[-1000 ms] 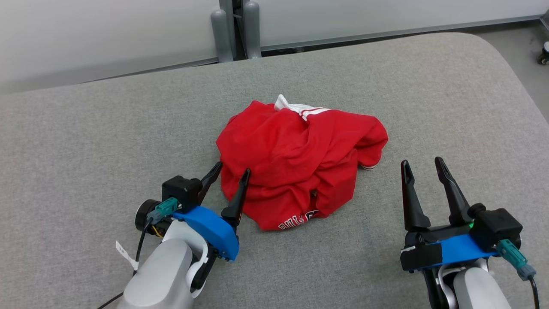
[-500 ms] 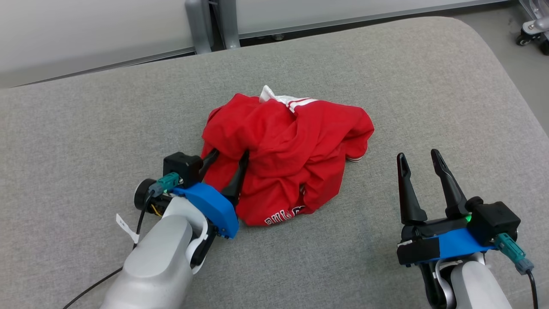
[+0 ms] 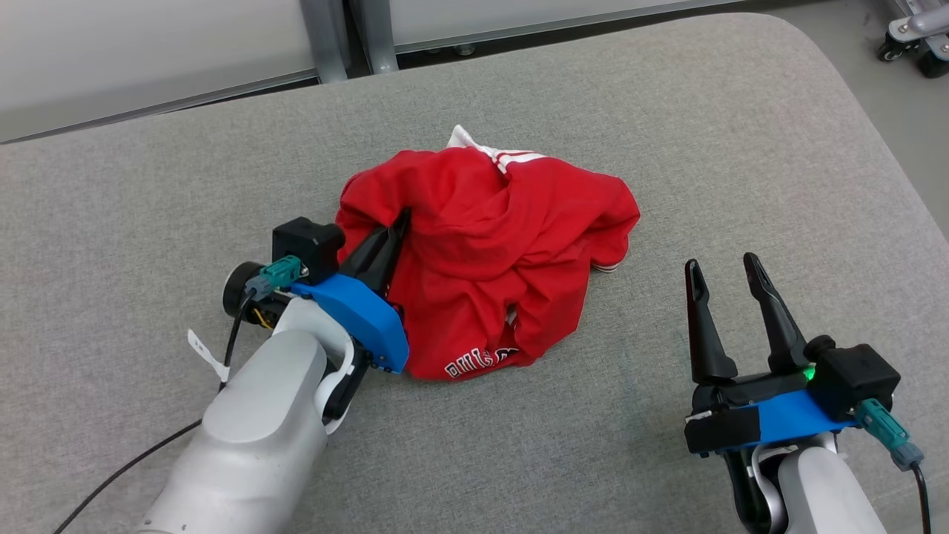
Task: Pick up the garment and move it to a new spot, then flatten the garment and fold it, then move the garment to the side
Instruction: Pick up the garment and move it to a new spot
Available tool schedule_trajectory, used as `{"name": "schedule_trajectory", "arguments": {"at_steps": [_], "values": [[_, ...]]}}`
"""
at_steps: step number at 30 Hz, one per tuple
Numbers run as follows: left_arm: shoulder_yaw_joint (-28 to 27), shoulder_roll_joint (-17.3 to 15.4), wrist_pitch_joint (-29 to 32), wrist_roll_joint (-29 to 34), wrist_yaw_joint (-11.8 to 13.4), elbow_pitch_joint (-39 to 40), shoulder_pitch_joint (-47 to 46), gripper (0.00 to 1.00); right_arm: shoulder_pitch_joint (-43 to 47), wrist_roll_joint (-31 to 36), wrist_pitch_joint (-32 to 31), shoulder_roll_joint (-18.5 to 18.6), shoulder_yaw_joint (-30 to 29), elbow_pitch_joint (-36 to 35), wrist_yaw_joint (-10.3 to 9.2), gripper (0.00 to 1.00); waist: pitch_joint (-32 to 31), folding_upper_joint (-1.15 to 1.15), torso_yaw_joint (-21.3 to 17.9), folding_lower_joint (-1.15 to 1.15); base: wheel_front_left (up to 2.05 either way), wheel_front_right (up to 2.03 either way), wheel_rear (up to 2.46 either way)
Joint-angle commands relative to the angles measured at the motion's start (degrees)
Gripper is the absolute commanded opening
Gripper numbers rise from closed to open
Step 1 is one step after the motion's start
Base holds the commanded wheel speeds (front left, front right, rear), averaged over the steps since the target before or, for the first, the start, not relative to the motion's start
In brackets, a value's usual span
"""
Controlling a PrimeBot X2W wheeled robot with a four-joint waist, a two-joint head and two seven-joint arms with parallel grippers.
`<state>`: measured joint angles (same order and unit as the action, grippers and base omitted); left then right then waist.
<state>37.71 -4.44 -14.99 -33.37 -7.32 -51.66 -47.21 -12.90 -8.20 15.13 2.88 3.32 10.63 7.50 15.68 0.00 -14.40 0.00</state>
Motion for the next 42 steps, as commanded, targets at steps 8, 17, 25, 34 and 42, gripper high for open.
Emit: {"name": "schedule_trajectory", "arguments": {"at_steps": [8,17,25,34,42], "values": [[-1.58,-0.83,-0.27,3.4,-0.22,5.89,-1.5,0.0,-0.29,-0.25,0.04,0.0,-0.3,0.25,-0.02,1.0,-0.68,0.0,1.26,0.0,0.0,0.0,0.0],[-2.7,-0.08,-0.28,6.92,-0.22,13.69,-9.73,0.0,0.55,-0.38,0.04,0.0,0.11,0.73,-0.02,1.0,-2.41,0.0,1.79,0.0,0.0,0.0,0.0],[-5.0,0.23,-0.29,8.52,-0.22,17.57,-18.06,0.0,1.18,-1.06,0.04,0.0,0.26,0.74,-0.02,1.0,-3.28,0.0,0.55,0.0,0.0,0.0,0.0],[-6.92,-1.01,-0.24,9.69,-0.22,19.78,-19.6,0.0,1.63,-0.81,0.04,-0.01,-0.56,0.56,-0.02,1.0,-4.17,0.0,1.25,0.0,0.0,0.0,0.0],[-8.44,-1.51,-0.24,10.4,-0.02,21.37,-17.69,0.0,1.98,0.2,0.04,-0.01,-0.86,-0.76,-0.02,1.0,-4.58,0.0,6.73,0.0,0.0,0.0,0.0]]}}
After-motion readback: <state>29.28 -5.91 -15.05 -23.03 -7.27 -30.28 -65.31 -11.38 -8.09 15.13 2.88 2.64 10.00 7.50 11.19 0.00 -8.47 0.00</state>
